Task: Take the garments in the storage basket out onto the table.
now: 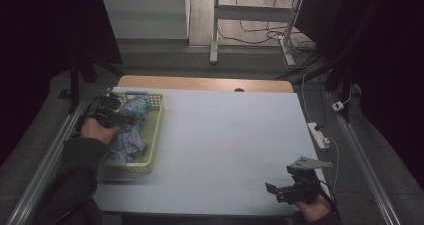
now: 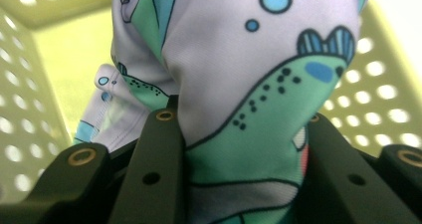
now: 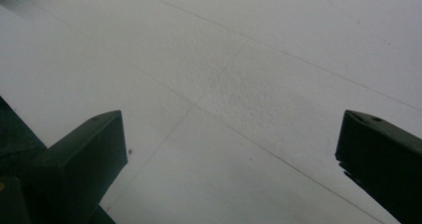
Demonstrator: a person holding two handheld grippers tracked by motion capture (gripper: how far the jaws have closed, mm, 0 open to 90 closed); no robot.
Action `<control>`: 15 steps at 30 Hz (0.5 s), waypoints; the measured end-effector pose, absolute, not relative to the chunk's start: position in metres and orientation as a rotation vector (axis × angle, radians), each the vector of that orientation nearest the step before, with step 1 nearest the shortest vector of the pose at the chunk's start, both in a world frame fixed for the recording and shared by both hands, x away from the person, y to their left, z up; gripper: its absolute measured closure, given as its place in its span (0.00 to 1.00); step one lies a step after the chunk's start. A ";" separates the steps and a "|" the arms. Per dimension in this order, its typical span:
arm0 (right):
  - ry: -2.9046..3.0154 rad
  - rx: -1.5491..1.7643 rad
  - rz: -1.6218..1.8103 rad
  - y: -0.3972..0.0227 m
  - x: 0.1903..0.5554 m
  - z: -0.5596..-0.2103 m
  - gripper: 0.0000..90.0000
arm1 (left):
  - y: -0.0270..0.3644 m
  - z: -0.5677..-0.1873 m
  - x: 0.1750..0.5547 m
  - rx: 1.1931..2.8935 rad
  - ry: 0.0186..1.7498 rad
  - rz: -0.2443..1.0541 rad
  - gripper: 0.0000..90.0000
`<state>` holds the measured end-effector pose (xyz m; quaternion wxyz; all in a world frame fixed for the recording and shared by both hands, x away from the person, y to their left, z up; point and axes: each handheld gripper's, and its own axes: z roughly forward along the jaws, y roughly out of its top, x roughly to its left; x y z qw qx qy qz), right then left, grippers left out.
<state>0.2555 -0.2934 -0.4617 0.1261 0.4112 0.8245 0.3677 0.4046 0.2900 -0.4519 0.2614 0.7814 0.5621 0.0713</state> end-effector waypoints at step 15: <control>2.405 1.189 1.065 -0.293 0.255 -0.462 0.00 | 0.293 -0.404 0.393 2.030 1.420 0.195 0.79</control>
